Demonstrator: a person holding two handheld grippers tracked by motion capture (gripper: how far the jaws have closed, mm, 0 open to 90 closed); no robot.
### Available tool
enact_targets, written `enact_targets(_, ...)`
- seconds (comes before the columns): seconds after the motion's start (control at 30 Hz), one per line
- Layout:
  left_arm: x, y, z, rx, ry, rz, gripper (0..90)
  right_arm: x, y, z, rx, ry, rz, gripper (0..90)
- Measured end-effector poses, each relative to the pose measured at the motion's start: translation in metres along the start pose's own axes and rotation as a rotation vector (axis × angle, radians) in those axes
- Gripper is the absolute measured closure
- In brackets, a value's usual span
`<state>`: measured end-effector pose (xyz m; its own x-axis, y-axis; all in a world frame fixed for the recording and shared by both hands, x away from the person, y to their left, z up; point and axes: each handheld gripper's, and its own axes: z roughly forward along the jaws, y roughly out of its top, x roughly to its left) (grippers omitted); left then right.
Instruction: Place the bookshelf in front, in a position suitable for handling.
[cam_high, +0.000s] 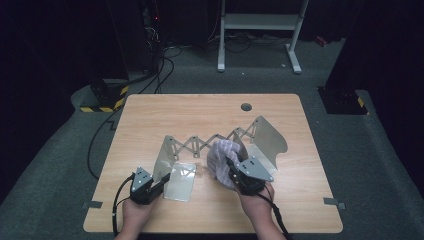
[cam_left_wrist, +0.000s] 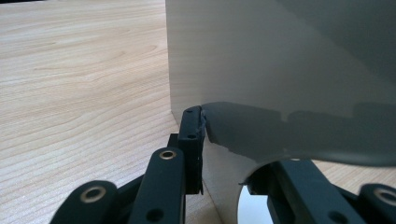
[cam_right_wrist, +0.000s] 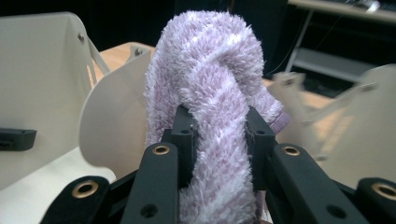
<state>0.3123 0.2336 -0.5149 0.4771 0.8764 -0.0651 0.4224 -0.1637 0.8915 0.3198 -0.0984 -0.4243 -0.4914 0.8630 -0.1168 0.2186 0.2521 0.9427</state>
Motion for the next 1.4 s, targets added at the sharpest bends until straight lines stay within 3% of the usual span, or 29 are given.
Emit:
enact_targets(0.13,0.000,0.000,0.000,0.001,0.000,-0.001,72.7,-0.011,0.000,-0.038,-0.016,-0.016,-0.012,71.5)
enact_targets(0.23,0.000,0.000,0.000,0.003,0.002,-0.001,72.7,-0.008,-0.006,-0.039,0.003,0.002,-0.016,71.2)
enact_targets(0.33,0.000,0.000,0.000,0.006,0.002,0.000,72.8,0.005,-0.025,-0.024,0.082,0.071,-0.025,70.7)
enact_targets(0.37,0.000,-0.001,0.000,0.009,0.001,0.001,72.8,0.018,-0.039,-0.007,0.149,0.120,-0.040,70.2)
enact_targets(0.43,0.000,-0.001,0.000,0.010,-0.001,0.001,72.8,0.029,-0.050,0.011,0.197,0.153,-0.052,69.1)
enact_targets(0.47,0.000,-0.001,0.000,0.010,-0.001,0.001,72.8,0.029,-0.050,0.011,0.197,0.153,-0.052,69.1)
enact_targets(0.57,0.000,-0.001,0.000,0.010,-0.003,0.000,72.8,0.037,-0.057,0.038,0.256,0.203,-0.021,64.8)
enact_targets(0.63,0.000,-0.002,0.000,0.010,-0.005,-0.003,72.8,0.038,-0.058,0.045,0.269,0.226,-0.009,58.6)
enact_targets(0.67,0.000,-0.002,0.000,0.010,-0.005,-0.003,72.8,0.037,-0.055,0.043,0.261,0.239,0.006,49.8)
enact_targets(0.77,0.001,-0.002,0.001,0.011,-0.005,0.002,72.6,0.029,-0.049,0.026,0.217,0.234,0.014,39.1)
enact_targets(0.9,-0.001,-0.001,0.001,0.016,-0.003,0.004,72.3,0.018,-0.044,0.008,0.175,0.210,0.021,36.4)
enact_targets(0.97,-0.001,-0.001,0.001,0.017,-0.003,0.002,72.3,0.013,-0.047,0.007,0.201,0.196,0.015,33.9)
enact_targets(1.07,-0.001,-0.001,0.001,0.018,-0.003,0.001,72.3,0.013,-0.057,0.019,0.264,0.226,0.035,28.0)
enact_targets(1.17,-0.001,-0.002,0.002,0.020,-0.003,0.000,72.3,0.013,-0.066,0.044,0.323,0.191,0.045,17.7)
enact_targets(1.2,-0.001,-0.002,0.002,0.020,-0.003,0.000,72.2,0.013,-0.066,0.044,0.323,0.191,0.045,17.7)
enact_targets(1.23,-0.001,-0.002,0.002,0.020,-0.004,0.000,72.2,0.011,-0.070,0.056,0.362,0.169,0.053,15.1)
enact_targets(1.33,-0.001,-0.002,0.002,0.020,-0.006,0.000,72.2,0.008,-0.074,0.067,0.401,0.156,0.061,11.7)
enact_targets(1.37,-0.001,-0.002,0.002,0.021,-0.007,0.000,72.1,0.005,-0.075,0.074,0.428,0.169,0.098,10.4)
enact_targets(1.4,-0.001,-0.002,0.002,0.021,-0.007,0.000,72.1,0.004,-0.075,0.076,0.440,0.173,0.103,12.2)
